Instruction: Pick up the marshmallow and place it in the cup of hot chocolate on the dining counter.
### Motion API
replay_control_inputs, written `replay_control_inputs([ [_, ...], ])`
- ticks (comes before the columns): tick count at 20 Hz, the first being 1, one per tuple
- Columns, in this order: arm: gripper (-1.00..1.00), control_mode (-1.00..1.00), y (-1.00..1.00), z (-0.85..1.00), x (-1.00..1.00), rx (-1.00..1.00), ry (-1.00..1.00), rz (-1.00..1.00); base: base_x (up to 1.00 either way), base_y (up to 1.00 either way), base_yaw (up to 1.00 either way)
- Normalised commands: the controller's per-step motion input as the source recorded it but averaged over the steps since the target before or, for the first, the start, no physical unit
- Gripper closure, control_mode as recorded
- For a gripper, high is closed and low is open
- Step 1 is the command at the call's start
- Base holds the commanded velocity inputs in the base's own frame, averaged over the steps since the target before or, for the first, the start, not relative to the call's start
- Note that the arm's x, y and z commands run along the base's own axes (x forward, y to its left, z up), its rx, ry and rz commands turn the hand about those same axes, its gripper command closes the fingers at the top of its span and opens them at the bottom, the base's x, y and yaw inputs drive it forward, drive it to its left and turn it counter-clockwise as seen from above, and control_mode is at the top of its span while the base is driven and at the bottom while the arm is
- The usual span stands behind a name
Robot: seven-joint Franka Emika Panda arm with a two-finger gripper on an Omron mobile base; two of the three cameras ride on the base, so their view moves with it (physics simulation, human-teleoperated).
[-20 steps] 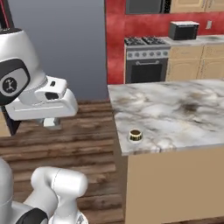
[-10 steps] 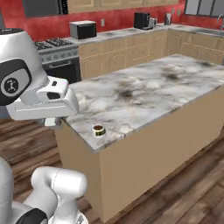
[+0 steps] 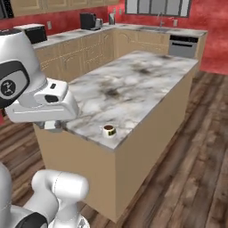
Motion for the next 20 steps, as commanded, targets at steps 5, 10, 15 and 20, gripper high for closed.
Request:
replay_control_inputs([
  [5, 1.0, 1.0, 0.0, 0.0, 0.0, 0.0, 0.0, 0.0, -0.02, 0.78, -0.2],
  [10, 1.0, 1.0, 0.0, 0.0, 0.0, 0.0, 0.0, 0.0, 0.26, -0.17, -0.14],
  [15, 1.0, 1.0, 0.0, 0.0, 0.0, 0.0, 0.0, 0.0, 0.42, -0.01, -0.3],
  [20, 1.0, 1.0, 0.0, 0.0, 0.0, 0.0, 0.0, 0.0, 0.38, 0.01, -0.28],
])
